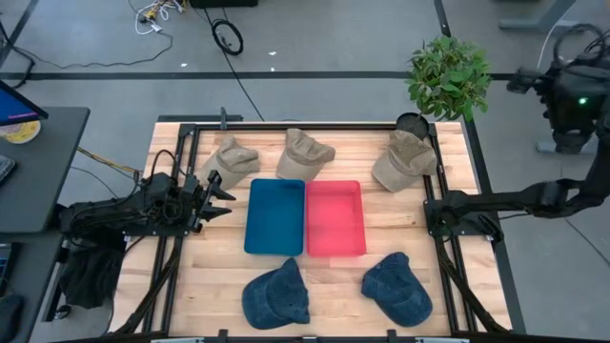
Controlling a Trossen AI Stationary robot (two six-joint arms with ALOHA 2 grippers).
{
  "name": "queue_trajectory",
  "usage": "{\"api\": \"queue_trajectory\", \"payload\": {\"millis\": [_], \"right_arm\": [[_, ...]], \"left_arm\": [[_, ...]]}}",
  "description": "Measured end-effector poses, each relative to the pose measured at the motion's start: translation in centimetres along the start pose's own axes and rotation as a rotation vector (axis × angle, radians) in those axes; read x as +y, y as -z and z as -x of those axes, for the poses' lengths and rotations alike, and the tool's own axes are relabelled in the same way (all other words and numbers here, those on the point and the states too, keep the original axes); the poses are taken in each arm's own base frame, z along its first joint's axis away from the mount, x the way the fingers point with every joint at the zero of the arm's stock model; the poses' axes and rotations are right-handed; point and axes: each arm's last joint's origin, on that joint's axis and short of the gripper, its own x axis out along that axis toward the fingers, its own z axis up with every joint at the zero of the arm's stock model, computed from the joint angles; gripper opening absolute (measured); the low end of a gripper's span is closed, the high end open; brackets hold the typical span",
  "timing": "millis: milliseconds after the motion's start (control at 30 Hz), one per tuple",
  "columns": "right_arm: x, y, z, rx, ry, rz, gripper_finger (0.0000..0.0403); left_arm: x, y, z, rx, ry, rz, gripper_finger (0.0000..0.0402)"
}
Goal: Pick & Place hat
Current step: Put the brown cap into the red bin
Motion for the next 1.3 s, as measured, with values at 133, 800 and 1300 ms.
{"api": "queue_trajectory", "payload": {"millis": [133, 800, 1300], "right_arm": [[-0.3, 0.9, -0.1, 0.009, 0.054, 0.028, 0.0000], [-1.3, 12.2, -0.2, 0.411, -0.212, -0.213, 0.0000], [2.3, 23.7, -2.4, 0.873, -0.187, -0.138, 0.0000]], "left_arm": [[0.0, 0.0, 0.0, 0.000, 0.001, 0.000, 0.0177], [0.0, 0.0, 0.0, 0.000, 0.000, 0.000, 0.0177], [0.0, 0.0, 0.0, 0.000, 0.000, 0.000, 0.0177]]}}
